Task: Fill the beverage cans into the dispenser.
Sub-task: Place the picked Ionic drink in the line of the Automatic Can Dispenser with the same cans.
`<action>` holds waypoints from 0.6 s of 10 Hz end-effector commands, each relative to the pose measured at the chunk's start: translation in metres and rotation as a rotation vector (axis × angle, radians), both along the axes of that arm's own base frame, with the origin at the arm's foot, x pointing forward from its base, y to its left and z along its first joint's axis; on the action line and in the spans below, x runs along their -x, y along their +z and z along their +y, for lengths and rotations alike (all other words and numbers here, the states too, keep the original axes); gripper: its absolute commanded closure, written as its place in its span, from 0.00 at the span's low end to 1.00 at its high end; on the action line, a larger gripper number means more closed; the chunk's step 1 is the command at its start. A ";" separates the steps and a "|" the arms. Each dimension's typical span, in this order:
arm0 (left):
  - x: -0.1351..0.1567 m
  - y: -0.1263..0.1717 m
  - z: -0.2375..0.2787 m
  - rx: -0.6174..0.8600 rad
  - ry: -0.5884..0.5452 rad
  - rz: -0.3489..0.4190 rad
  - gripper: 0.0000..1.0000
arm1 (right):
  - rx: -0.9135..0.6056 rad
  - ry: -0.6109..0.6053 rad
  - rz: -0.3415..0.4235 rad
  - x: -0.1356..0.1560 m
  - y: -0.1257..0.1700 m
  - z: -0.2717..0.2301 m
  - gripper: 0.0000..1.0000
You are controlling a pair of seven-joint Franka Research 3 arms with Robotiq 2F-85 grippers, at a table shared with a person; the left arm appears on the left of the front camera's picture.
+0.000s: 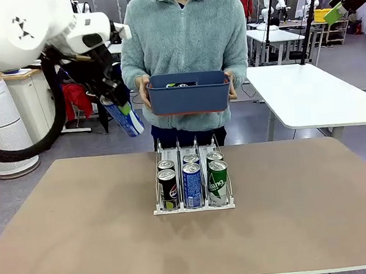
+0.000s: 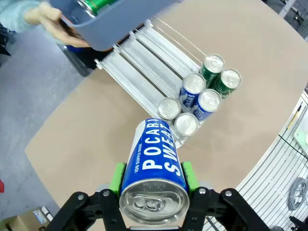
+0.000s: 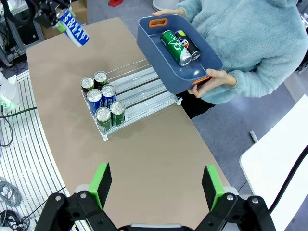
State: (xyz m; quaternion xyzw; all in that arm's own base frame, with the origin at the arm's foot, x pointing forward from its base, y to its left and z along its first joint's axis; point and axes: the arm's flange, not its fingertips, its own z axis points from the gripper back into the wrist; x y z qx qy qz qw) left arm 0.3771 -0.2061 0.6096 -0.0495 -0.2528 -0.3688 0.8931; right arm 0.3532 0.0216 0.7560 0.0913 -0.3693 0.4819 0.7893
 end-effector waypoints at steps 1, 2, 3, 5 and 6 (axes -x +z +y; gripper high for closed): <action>0.004 -0.009 -0.018 0.023 -0.048 0.046 0.43 | 0.000 -0.003 -0.007 -0.001 -0.001 0.000 0.00; 0.004 -0.010 -0.023 0.073 -0.130 0.087 0.43 | 0.000 -0.003 -0.007 -0.001 -0.001 0.000 0.00; 0.004 -0.009 -0.012 -0.006 -0.021 0.026 0.43 | 0.000 -0.003 -0.007 -0.001 -0.001 0.000 0.00; 0.004 -0.009 -0.012 -0.006 -0.021 0.026 0.43 | 0.000 -0.003 -0.007 -0.001 -0.001 0.000 0.00; 0.004 -0.009 -0.012 -0.006 -0.021 0.026 0.43 | 0.000 -0.003 -0.007 -0.001 -0.001 0.000 0.00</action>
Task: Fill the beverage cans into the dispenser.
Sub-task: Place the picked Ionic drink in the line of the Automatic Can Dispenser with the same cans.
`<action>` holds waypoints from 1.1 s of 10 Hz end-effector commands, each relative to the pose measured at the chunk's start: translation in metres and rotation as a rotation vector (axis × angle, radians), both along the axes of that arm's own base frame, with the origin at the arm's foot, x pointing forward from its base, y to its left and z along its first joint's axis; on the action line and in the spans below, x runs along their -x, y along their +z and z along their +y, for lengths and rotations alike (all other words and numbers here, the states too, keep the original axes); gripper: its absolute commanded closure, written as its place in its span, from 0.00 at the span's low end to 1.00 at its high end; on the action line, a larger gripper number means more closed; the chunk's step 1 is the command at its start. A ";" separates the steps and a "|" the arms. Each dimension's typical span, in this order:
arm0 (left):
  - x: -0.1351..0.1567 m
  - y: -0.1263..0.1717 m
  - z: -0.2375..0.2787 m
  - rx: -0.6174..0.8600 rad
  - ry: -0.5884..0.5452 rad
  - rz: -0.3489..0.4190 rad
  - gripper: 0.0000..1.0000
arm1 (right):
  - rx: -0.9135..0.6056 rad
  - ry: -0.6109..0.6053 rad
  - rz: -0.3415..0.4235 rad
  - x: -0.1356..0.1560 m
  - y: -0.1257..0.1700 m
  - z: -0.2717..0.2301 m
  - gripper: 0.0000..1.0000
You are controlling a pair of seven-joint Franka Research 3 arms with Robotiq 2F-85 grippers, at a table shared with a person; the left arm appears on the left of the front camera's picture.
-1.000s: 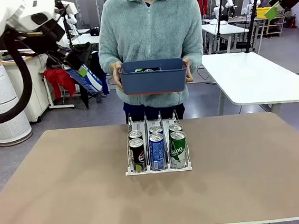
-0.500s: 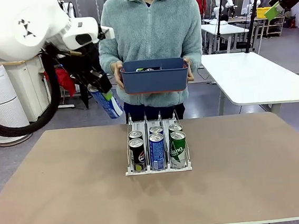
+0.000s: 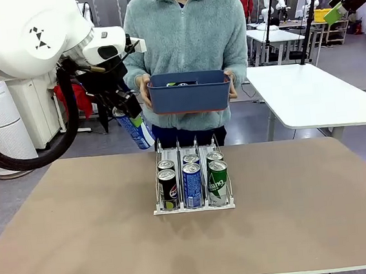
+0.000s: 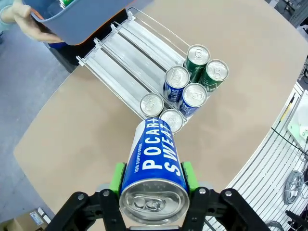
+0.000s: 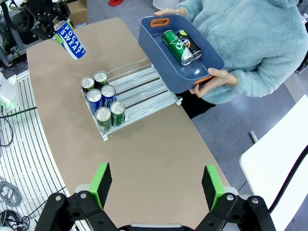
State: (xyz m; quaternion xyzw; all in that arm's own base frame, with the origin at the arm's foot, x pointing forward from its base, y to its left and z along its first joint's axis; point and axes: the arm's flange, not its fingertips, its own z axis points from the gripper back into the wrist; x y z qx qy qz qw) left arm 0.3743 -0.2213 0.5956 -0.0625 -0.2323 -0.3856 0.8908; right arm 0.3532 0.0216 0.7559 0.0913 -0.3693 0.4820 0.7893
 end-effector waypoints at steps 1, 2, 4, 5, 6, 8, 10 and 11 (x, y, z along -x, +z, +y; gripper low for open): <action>0.001 0.005 0.003 -0.006 0.019 -0.018 0.43 | 0.000 -0.003 -0.007 -0.001 -0.001 0.000 0.00; 0.000 0.000 0.000 0.000 0.000 0.000 0.43 | 0.000 -0.003 -0.007 -0.001 -0.001 0.000 0.00; -0.003 -0.005 -0.008 -0.064 0.108 -0.046 0.43 | 0.000 -0.003 -0.007 -0.001 -0.001 0.000 0.00; 0.002 -0.004 -0.011 -0.068 0.134 -0.057 0.43 | 0.000 -0.003 -0.007 -0.001 -0.001 0.000 0.00; 0.008 -0.004 -0.023 -0.060 0.168 -0.065 0.43 | 0.000 -0.003 -0.007 -0.001 -0.001 0.000 0.00; 0.020 -0.009 -0.060 -0.067 0.199 -0.072 0.43 | 0.000 -0.003 -0.007 -0.001 -0.001 0.000 0.00; 0.041 -0.027 -0.101 -0.073 0.232 -0.088 0.43 | 0.000 -0.003 -0.007 -0.001 -0.001 0.000 0.00; 0.050 -0.038 -0.117 -0.070 0.220 -0.093 0.43 | 0.000 -0.003 -0.007 -0.001 -0.001 0.000 0.00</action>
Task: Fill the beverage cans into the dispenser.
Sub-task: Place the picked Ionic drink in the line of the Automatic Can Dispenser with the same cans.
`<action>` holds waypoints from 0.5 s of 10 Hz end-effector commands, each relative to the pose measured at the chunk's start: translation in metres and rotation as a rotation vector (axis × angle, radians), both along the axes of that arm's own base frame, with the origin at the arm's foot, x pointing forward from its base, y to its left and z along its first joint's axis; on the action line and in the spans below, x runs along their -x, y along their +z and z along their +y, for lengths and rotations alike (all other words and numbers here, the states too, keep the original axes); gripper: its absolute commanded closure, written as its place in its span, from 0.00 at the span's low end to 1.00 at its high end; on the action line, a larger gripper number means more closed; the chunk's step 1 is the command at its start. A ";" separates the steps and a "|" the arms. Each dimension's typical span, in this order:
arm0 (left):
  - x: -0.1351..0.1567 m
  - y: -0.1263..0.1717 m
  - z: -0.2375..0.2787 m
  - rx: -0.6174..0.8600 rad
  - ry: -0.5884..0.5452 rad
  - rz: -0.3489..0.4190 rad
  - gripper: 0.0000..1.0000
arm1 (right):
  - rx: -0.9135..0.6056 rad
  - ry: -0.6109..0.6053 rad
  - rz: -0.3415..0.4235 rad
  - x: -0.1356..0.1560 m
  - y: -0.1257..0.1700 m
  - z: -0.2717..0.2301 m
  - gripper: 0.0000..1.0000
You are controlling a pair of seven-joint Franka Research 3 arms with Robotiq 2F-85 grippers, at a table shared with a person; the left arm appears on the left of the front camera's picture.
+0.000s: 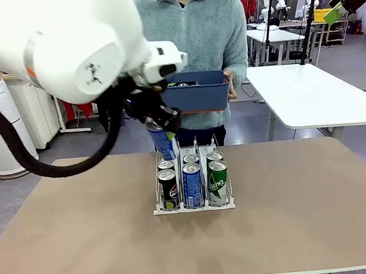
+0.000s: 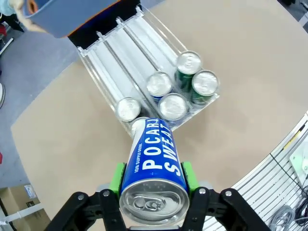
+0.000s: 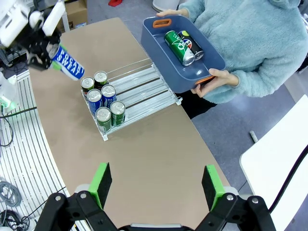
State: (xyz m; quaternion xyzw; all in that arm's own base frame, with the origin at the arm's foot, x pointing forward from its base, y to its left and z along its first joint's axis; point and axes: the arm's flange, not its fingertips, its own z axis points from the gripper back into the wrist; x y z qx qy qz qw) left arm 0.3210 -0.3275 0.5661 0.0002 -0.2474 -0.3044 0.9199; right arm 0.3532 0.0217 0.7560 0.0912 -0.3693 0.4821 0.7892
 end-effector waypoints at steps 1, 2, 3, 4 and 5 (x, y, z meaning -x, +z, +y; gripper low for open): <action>0.003 -0.021 -0.021 -0.011 -0.014 -0.042 0.43 | -0.001 -0.003 -0.007 -0.001 -0.001 0.000 0.00; 0.005 -0.032 -0.030 0.011 -0.028 -0.029 0.43 | -0.001 -0.003 -0.007 -0.001 -0.001 0.000 0.00; 0.006 -0.044 -0.039 0.034 -0.058 0.011 0.43 | -0.001 -0.003 -0.007 -0.001 -0.001 0.000 0.00; 0.005 -0.054 -0.044 0.034 -0.097 0.033 0.43 | -0.001 -0.003 -0.007 -0.001 -0.001 0.000 0.00; 0.002 -0.067 -0.047 0.004 -0.188 0.064 0.43 | -0.001 -0.003 -0.007 -0.001 -0.001 0.000 0.00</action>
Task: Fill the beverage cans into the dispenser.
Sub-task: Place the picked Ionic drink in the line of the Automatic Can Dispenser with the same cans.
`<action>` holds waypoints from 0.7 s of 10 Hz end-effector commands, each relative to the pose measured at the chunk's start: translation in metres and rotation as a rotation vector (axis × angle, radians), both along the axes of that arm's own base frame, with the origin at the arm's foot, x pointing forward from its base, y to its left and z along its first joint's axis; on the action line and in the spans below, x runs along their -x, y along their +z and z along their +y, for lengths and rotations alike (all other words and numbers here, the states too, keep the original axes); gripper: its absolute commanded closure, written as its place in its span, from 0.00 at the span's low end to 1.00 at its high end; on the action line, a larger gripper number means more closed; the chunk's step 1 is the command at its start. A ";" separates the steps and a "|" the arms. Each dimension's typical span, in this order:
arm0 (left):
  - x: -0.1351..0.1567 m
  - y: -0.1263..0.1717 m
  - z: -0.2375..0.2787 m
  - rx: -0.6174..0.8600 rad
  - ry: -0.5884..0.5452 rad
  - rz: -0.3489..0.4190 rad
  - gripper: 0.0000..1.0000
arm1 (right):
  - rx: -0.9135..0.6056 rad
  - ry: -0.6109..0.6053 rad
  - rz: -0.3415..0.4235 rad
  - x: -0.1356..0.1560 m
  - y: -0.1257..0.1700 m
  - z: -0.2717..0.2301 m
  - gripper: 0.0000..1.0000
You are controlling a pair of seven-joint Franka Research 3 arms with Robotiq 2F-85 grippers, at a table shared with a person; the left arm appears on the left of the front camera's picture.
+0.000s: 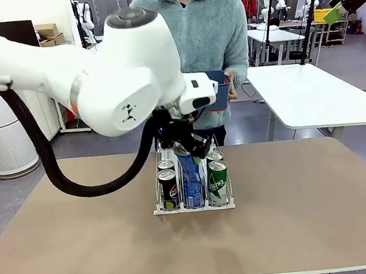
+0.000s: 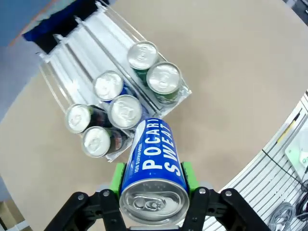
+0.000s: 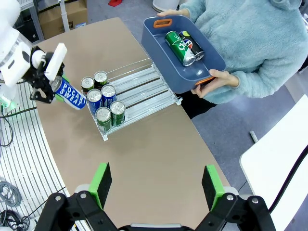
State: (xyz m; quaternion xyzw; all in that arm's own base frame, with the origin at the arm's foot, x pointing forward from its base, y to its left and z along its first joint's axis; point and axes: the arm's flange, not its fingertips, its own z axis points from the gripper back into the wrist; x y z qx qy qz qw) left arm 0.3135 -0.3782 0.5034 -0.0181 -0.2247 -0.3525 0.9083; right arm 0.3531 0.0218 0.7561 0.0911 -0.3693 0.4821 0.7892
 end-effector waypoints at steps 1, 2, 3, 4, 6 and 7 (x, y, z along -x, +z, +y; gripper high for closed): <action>-0.009 -0.014 0.003 -0.011 -0.141 0.062 0.43 | -0.001 -0.003 -0.007 -0.001 -0.001 0.000 0.00; -0.012 -0.020 0.003 -0.006 -0.189 0.115 0.43 | -0.001 -0.003 -0.007 -0.001 -0.001 0.000 0.00; -0.009 -0.015 0.007 -0.006 -0.238 0.147 0.43 | -0.001 -0.003 -0.007 -0.001 -0.001 0.000 0.00; -0.008 -0.027 -0.007 -0.028 -0.114 0.067 0.43 | -0.001 -0.003 -0.007 -0.001 -0.001 0.000 0.00; -0.008 -0.027 -0.007 -0.028 -0.114 0.067 0.43 | -0.001 -0.003 -0.007 -0.001 -0.001 0.000 0.00; -0.010 -0.033 -0.006 -0.023 -0.163 0.101 0.43 | -0.001 -0.003 -0.007 -0.001 -0.001 0.000 0.00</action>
